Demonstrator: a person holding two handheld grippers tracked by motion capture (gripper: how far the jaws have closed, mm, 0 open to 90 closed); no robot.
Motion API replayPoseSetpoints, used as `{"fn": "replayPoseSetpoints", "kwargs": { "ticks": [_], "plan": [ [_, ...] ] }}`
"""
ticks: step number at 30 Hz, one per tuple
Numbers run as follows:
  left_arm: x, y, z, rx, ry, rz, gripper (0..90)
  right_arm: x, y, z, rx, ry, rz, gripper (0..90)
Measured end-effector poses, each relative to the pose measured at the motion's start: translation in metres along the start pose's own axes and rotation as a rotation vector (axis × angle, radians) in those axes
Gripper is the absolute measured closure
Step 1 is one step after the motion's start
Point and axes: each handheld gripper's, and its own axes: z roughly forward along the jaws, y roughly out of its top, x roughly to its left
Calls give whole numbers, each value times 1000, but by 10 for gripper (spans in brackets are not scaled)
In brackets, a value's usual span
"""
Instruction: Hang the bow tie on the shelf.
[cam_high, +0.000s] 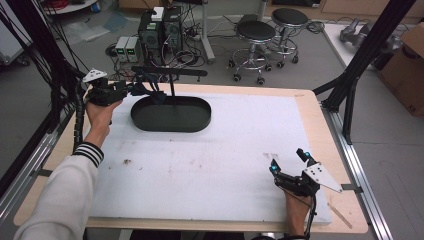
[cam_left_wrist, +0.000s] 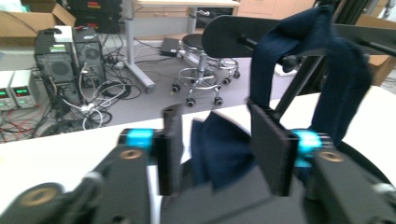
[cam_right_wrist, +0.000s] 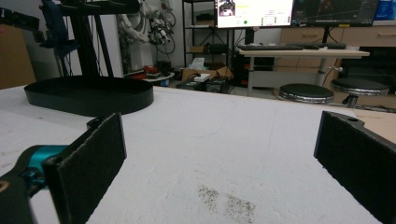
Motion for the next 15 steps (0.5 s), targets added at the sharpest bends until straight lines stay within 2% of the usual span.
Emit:
{"fn": "replayPoseSetpoints", "kwargs": {
  "ticks": [3,5,10,15],
  "plan": [
    [-2,2,-3,8,-39,-26,410,0,0,0,-2,2,4,12],
    [-5,3,-6,14,-80,-50,364,0,0,0,-1,1,0,12],
    [-14,-1,-16,-33,-180,-36,260,0,0,0,-2,3,4,12],
    [-24,-18,-24,-53,-227,-12,214,0,0,0,1,5,0,12]
  ]
}}
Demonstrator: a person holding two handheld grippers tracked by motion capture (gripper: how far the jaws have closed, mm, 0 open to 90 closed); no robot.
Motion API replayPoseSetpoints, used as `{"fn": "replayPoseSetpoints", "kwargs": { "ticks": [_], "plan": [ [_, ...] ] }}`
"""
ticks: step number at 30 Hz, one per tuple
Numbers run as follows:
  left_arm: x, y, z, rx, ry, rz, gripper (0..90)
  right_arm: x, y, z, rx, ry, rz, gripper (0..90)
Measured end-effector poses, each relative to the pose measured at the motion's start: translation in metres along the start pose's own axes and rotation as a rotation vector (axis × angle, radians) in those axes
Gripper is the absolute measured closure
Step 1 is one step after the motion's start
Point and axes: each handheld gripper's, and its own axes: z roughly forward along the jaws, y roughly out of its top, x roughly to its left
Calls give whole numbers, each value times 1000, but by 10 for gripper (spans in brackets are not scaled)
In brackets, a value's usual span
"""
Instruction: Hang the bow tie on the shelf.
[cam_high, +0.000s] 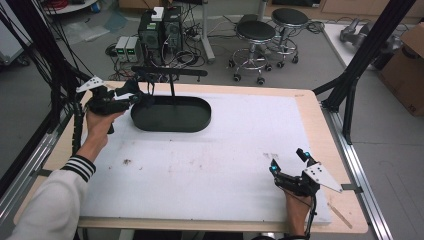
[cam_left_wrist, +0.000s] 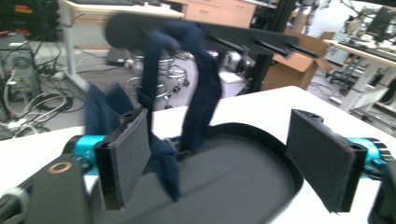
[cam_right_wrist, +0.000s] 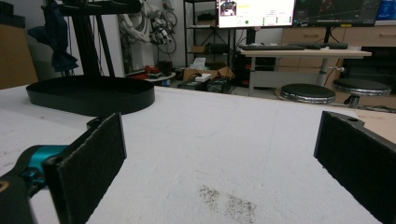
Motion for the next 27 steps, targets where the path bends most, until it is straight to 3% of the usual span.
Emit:
{"fn": "replayPoseSetpoints", "kwargs": {
  "ticks": [3,6,10,12,17,21,24,27],
  "plan": [
    [-14,-13,-10,-17,-5,24,138,0,0,0,0,0,2,12],
    [-26,-26,-23,-38,-33,33,131,1,0,0,1,-1,1,12],
    [-44,-46,-42,-67,-33,93,107,1,0,0,-4,-4,-6,12],
    [-52,-56,-51,-75,-46,102,97,2,0,0,-1,-5,-5,12],
    [-62,-78,-67,-71,-39,152,97,1,0,0,-6,-12,-7,12],
    [-65,-96,-79,-91,-33,153,98,2,0,0,-2,-10,1,12],
    [-64,-108,-85,-117,-28,122,97,2,0,0,-3,-11,-11,12],
    [-65,-118,-89,-123,-22,125,97,2,0,0,-6,-12,-19,12]
  ]
}}
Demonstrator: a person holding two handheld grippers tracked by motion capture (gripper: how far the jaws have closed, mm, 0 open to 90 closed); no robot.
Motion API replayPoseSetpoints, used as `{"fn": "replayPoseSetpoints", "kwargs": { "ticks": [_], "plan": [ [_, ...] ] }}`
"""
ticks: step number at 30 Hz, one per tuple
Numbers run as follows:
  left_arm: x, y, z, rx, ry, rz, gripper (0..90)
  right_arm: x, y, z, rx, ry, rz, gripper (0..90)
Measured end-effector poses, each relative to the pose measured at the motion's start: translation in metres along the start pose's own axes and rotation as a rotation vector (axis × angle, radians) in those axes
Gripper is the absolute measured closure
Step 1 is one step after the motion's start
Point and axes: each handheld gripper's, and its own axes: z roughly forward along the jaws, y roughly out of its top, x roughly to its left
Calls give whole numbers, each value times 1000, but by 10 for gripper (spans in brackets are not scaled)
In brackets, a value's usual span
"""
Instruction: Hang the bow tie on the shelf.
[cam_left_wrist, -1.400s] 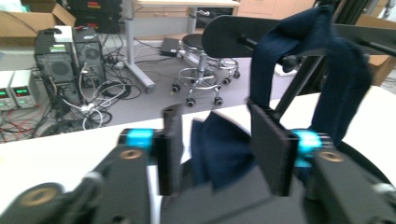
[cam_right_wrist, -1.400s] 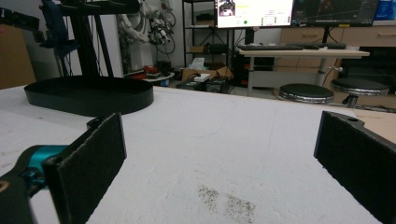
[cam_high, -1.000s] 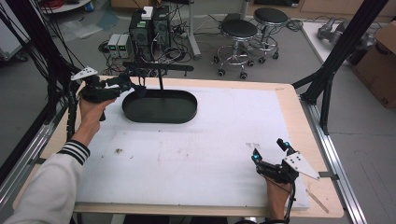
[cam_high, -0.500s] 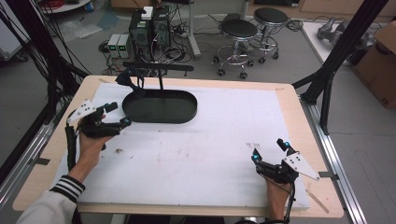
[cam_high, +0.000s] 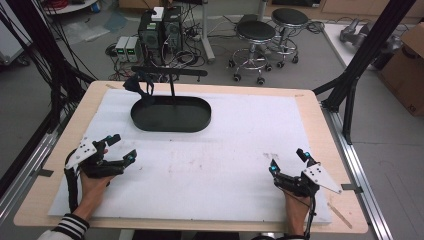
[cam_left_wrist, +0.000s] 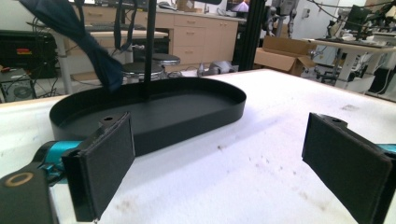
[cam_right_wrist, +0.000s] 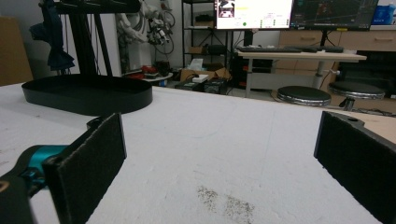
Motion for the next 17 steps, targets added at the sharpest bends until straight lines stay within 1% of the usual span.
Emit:
{"fn": "replayPoseSetpoints", "kwargs": {
  "ticks": [3,5,6,7,9,11,16,17],
  "plan": [
    [-1,-8,-6,-31,-2,-15,97,0,0,-1,-1,1,7,12],
    [-2,-8,-9,-57,4,-26,97,0,0,-1,-4,2,11,12],
    [-2,-9,-10,-60,8,-25,97,0,0,-1,-7,-1,7,12],
    [-2,-10,-9,-50,4,-33,97,0,0,-1,-6,-1,10,12],
    [-2,-10,-10,-46,7,-24,97,0,-1,-2,-12,-1,1,12],
    [-3,-10,-10,-51,11,-23,97,1,-1,-2,-15,-1,6,12],
    [-5,-11,-10,-54,3,6,97,0,-1,-2,-20,-3,7,12],
    [-5,-11,-10,-56,3,6,97,0,-1,-2,-20,-3,3,12]
  ]
}}
